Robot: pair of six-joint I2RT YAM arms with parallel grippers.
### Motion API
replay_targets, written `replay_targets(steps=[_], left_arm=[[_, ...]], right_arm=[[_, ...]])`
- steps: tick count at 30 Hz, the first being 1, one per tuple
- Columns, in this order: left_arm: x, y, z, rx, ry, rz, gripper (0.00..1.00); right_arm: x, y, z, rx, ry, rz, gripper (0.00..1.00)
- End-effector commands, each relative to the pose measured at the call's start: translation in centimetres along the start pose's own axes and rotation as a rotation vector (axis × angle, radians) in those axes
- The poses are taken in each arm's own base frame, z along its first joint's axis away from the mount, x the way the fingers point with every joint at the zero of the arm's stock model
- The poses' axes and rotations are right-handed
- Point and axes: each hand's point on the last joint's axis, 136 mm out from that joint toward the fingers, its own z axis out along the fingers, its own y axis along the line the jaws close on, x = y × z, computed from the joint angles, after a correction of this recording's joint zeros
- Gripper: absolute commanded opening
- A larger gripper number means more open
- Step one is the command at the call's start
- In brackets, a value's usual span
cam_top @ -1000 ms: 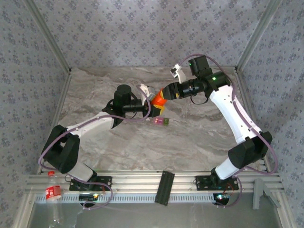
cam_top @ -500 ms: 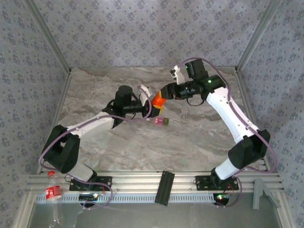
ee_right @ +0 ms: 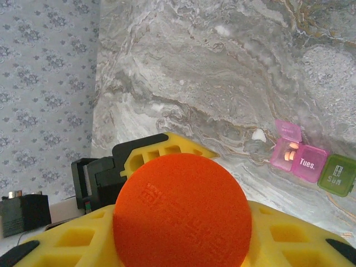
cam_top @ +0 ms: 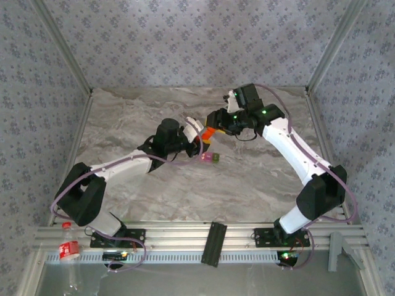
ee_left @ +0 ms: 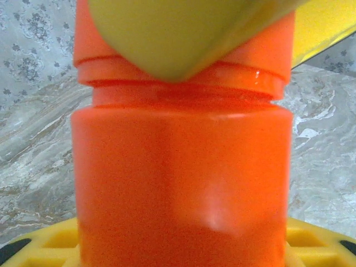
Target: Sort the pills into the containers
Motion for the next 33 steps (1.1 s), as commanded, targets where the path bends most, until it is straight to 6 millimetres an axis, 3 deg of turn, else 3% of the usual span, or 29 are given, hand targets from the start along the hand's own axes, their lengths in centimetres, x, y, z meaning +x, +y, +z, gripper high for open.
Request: replay_targets(steps=[1,5,9,17,24,33], left_arm=[[-6.4,-2.5,-1.3,0.041,-0.214,0.136,0.00],[-6.4,-2.2,-1.5,0.039,-0.218,0.118,0.00],[-6.8,-1.6,-2.3,0.077,-0.244,0.063,0.00],[-7.6,-2.1,-3.9,0.223,-0.248,-0.011,0.00],[-8.2,-3.3,-4.6,0.357,-0.244,-0.056,0.00],[-8.1,-3.9,-4.3,0.414,-0.212,-0.079,0.00]], right_arm=[[1.0,1.0,1.1,-0.027,0.037,0.029,0.48],[0.2,1.3,-0.4,-0.048,0.006,-0.001,0.67],[-1.1,2.2,-3.8,-0.112,-0.070,-0.049,0.86],[-1.7,3.8,-9.3,-0.212,-0.158,-0.224,0.94],[-1.2,3.4,-9.2,-0.159,-0.104,-0.418,0.94],[-0.3,4.5,-7.3,-0.159,-0.015,-0.498,0.94]])
